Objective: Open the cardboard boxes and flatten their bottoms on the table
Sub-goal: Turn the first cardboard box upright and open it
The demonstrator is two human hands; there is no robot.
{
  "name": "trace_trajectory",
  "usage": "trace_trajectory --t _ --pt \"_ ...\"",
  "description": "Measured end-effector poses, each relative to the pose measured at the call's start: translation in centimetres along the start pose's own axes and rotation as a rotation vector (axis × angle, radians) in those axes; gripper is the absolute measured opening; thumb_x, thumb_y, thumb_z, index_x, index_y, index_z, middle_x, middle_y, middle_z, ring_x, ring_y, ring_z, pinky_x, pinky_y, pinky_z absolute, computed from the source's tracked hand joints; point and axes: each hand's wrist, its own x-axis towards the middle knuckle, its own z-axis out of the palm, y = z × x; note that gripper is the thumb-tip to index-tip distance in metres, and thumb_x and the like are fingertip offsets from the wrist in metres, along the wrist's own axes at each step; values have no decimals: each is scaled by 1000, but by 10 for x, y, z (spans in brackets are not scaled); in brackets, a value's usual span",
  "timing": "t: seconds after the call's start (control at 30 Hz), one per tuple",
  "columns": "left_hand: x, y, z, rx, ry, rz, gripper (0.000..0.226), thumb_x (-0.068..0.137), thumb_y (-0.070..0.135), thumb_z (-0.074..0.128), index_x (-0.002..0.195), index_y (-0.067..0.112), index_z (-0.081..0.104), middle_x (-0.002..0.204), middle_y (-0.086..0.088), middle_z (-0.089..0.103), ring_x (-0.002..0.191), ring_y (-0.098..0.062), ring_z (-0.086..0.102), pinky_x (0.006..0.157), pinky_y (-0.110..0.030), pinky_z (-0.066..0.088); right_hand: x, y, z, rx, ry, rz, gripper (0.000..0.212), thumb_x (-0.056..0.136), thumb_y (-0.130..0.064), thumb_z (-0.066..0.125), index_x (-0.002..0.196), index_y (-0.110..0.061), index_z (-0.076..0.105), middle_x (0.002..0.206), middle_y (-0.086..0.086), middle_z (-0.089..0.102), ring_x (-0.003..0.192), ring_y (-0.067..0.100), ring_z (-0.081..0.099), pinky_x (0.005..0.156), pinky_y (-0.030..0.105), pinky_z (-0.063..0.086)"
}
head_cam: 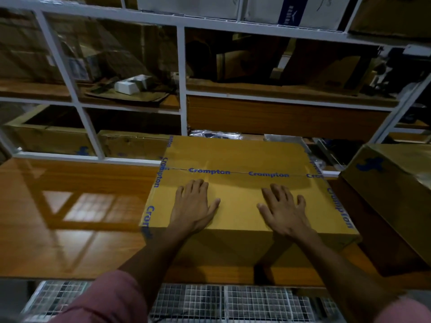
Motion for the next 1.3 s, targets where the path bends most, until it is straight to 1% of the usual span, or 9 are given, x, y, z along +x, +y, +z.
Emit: trace_trajectory --t 0.07,0.13,0.27,0.43,0.63,0.8,1.0,1.13,1.3 --pt "-6 1 2 -11 -56 -8 83 98 69 9 160 16 18 168 -4 16 155 -21 8 125 -48 10 -4 2 4 0 -24 10 83 88 -76 0 159 -36 10 170 -4 -3 156 22 -5 117 66 2" --pt "-18 4 1 3 -83 -5 85 98 70 5 162 14 7 170 -4 2 156 -19 -4 126 -48 2 -14 3 6 2 -10 4 85 87 -78 -2 160 -36 7 170 -4 -8 156 21 -9 118 67 0" --pt "-51 10 -2 49 -21 1 86 97 69 1 162 14 1 170 -4 -6 156 -18 -10 126 -48 -1 -46 1 9 -7 75 -16 77 95 -74 4 160 -35 0 168 -5 -16 155 21 -16 118 67 -2" --pt "-99 19 3 109 135 30 82 100 64 12 162 10 8 170 -7 -4 156 -21 -9 125 -51 6 -97 0 21 -53 208 -37 75 98 -69 12 162 -31 0 167 -3 -22 154 22 -21 118 67 -2" --pt "-127 27 22 129 236 39 84 98 57 32 160 4 14 170 -13 0 157 -28 1 123 -57 14 -122 2 44 -65 332 -50 80 98 -62 32 162 -20 10 170 6 -8 156 31 -5 115 72 6" --pt "-115 22 48 141 215 33 86 98 60 30 159 1 14 169 -17 2 156 -33 5 121 -61 15 -108 8 66 -88 344 -62 81 98 -61 35 161 -12 15 169 14 -1 155 39 1 113 76 7" --pt "-84 10 75 120 193 64 86 101 60 40 158 -1 19 167 -23 10 154 -42 12 118 -67 19 -70 13 79 -112 319 -75 83 98 -61 38 161 -12 13 168 19 -3 154 42 -1 112 77 8" --pt "-70 1 86 132 180 97 90 94 56 60 158 4 24 167 -22 11 153 -44 11 115 -71 19 -50 9 85 -121 287 -77 75 99 -56 34 161 -15 19 168 19 -2 154 43 -1 112 76 13" --pt "-63 -10 100 127 33 71 109 77 51 81 160 13 21 168 -19 7 154 -44 9 111 -74 24 -39 5 102 -107 253 -79 66 100 -42 52 158 -21 30 169 18 -1 155 41 -1 112 76 16"
